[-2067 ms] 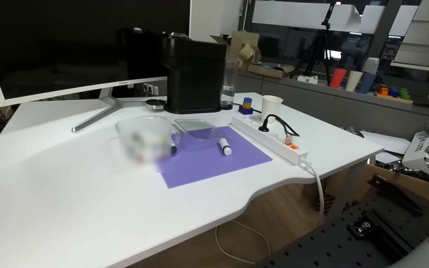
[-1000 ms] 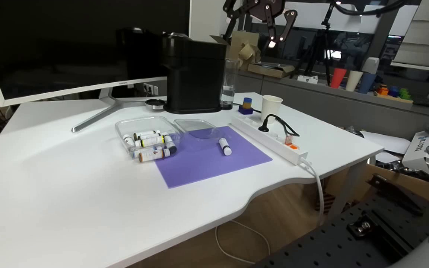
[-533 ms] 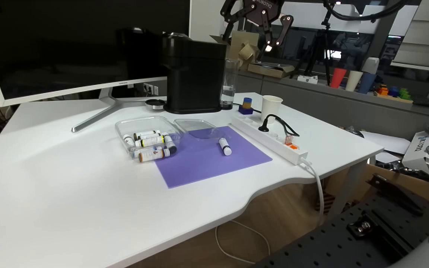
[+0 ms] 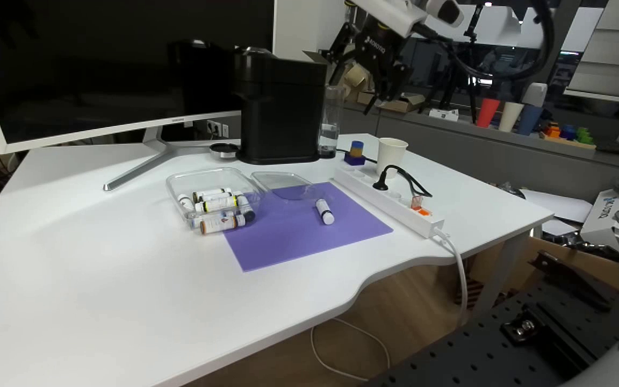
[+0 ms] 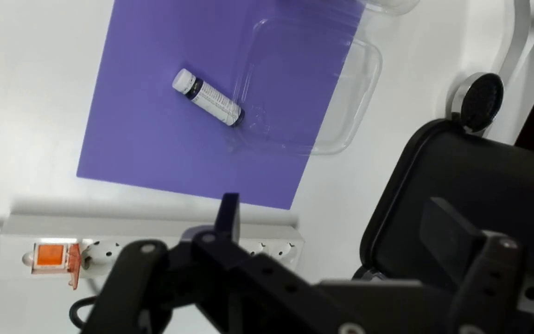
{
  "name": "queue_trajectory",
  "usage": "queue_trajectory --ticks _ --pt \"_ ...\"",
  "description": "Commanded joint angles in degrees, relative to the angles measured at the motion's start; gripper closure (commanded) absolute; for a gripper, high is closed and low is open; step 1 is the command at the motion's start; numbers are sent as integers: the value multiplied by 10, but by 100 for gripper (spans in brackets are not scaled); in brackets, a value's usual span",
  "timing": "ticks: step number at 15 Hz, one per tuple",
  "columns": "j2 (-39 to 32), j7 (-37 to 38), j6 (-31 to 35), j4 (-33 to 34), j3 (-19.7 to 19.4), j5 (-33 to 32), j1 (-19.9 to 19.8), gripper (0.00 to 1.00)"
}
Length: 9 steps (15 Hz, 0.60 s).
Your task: Close the box
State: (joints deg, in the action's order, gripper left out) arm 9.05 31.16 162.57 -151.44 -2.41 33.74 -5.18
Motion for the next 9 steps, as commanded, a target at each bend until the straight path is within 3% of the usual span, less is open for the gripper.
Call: queue_trajectory --ticks 1,9 --pt "-91 -16 -13 75 -16 107 19 0" --pt "-265 -60 -56 198 17 255 6 0"
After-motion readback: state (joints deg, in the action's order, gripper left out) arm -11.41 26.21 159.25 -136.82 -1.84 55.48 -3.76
